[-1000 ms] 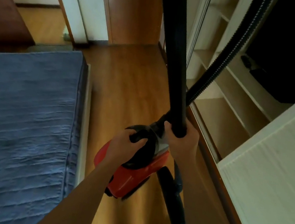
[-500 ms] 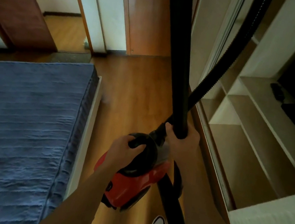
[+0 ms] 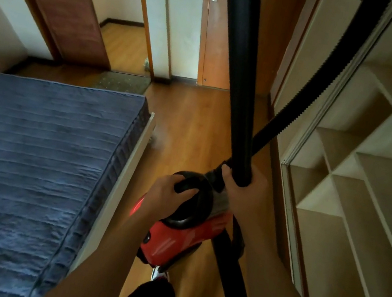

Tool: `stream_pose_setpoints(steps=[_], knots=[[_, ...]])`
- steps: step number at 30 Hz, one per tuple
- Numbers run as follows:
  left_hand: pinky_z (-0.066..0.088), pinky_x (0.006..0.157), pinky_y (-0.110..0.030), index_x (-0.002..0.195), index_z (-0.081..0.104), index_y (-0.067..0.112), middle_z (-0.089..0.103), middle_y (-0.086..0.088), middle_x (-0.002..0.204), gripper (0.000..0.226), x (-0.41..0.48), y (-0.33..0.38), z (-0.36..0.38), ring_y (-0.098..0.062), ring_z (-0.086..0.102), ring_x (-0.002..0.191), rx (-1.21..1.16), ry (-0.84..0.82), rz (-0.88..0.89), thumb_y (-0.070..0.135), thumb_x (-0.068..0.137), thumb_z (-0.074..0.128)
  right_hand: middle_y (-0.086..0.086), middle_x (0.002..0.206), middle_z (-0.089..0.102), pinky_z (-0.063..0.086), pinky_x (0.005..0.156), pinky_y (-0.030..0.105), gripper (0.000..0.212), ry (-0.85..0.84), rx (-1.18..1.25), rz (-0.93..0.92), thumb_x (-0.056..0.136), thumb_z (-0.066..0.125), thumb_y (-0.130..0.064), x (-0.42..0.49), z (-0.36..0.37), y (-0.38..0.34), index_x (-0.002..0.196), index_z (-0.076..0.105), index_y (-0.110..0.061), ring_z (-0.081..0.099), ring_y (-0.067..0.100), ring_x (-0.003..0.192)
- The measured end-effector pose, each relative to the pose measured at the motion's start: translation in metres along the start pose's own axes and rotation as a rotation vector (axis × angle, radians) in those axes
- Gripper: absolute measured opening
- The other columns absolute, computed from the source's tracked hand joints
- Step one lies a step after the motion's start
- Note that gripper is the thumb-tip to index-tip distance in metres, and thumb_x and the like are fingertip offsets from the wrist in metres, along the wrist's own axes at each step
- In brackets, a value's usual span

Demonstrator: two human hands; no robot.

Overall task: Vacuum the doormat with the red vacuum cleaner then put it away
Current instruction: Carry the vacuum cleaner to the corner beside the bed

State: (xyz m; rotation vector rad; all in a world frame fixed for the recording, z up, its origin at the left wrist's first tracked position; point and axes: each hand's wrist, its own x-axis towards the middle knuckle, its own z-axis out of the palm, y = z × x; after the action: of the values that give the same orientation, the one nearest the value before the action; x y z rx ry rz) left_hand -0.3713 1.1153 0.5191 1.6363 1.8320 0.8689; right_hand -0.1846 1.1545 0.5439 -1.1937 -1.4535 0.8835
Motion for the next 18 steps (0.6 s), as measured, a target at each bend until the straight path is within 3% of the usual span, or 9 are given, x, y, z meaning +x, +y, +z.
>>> stream_pose_setpoints(steps=[3,6,10,18], knots=[[0.039,0.049,-0.013,0.064,0.052,0.039,0.055,0.011,0.056,0.033,0.033,-0.008,0.0,0.0,0.057,0.055,-0.001,0.056,0.008,0.032,0.09,0.071,-0.015,0.074,0.066,0.051,0.067,0.016,0.02,-0.023,-0.023,-0.016,0.092,0.075,-0.027,0.035,0.013,0.01,0.081,0.062,-0.037,0.067,0.007,0.074],[0.039,0.05,-0.013,0.063,0.052,0.039,0.056,0.012,0.055,0.034,0.072,-0.021,0.001,0.0,0.058,0.056,-0.021,0.096,-0.012,0.031,0.089,0.072,-0.006,0.071,0.065,0.054,0.065,0.022,0.015,-0.035,-0.009,-0.013,0.092,0.075,-0.027,0.072,0.029,0.024,0.081,0.065,-0.029,0.066,0.009,0.071],[0.036,0.05,-0.016,0.06,0.054,0.039,0.055,0.01,0.052,0.034,0.139,-0.048,-0.002,-0.004,0.056,0.053,-0.087,0.164,-0.03,0.03,0.088,0.072,-0.018,0.065,0.063,0.046,0.06,0.009,0.016,-0.075,0.012,0.027,0.092,0.076,-0.024,0.134,0.06,0.035,0.082,0.065,-0.029,0.064,-0.001,0.068],[0.039,0.048,-0.012,0.072,0.062,0.036,0.061,0.016,0.057,0.022,0.289,-0.073,-0.037,-0.001,0.06,0.055,-0.184,0.089,-0.038,0.026,0.089,0.073,0.0,0.078,0.07,0.052,0.067,0.011,0.009,-0.091,-0.034,0.044,0.092,0.076,-0.022,0.278,0.141,0.047,0.093,0.072,-0.014,0.068,0.006,0.077]])
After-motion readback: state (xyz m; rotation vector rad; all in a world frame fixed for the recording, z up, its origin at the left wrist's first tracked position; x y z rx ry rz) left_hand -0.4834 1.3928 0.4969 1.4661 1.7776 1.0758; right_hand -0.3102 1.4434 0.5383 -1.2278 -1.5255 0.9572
